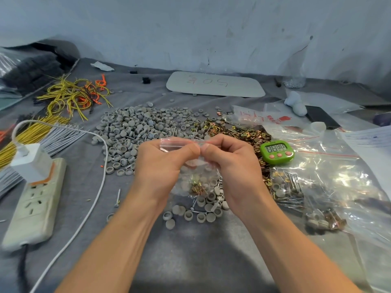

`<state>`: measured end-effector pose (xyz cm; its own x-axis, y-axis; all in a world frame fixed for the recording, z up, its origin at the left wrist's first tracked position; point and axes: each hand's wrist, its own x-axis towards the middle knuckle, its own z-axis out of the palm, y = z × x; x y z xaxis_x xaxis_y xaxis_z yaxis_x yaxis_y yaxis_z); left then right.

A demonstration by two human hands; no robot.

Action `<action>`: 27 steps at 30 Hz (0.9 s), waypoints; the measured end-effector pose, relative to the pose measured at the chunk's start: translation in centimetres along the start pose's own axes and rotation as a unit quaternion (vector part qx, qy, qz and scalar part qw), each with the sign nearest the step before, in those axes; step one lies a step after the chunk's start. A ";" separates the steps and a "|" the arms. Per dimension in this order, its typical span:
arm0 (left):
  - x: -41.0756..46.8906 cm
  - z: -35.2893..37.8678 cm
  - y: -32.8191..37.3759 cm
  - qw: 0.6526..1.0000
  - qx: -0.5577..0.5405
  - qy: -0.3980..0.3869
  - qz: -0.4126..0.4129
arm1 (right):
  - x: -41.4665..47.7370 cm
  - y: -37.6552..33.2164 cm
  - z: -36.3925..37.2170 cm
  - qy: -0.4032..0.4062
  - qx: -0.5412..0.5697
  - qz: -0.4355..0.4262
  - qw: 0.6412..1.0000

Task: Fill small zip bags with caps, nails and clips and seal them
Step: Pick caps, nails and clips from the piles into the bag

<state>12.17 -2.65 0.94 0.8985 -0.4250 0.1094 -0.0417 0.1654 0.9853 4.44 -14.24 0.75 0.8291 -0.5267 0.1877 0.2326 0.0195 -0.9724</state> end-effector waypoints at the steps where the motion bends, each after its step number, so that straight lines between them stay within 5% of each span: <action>1: 0.1 -0.1 0.0 1.000 -0.004 -0.013 -0.009 | 0.0 0.1 -0.1 -0.001 -0.012 -0.004 1.000; 15: 0.2 -1.8 -0.1 1.000 -0.008 0.008 -0.021 | -0.2 0.5 -1.5 0.047 -0.056 0.005 0.997; 18: 0.0 -1.2 -0.2 0.999 -0.027 0.004 -0.022 | -0.1 0.3 -1.9 -0.024 -0.050 0.072 0.996; 20: -0.1 -0.9 -0.1 0.998 -0.056 -0.006 -0.015 | -0.5 0.9 -1.6 -0.116 -0.146 0.111 0.976; 22: 0.0 -1.0 0.1 0.997 -0.074 -0.016 -0.012 | -0.9 1.3 -1.0 -0.122 -0.212 0.099 0.964; 27: -0.3 -1.9 0.4 0.973 0.083 -0.192 -0.097 | -0.3 0.7 -2.4 0.000 -0.026 0.123 0.992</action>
<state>12.70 -0.78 1.05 0.6686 -0.7403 -0.0708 0.0141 -0.0826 0.9965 3.13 -16.16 -0.28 0.8579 -0.5108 -0.0554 -0.0029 0.1029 -0.9947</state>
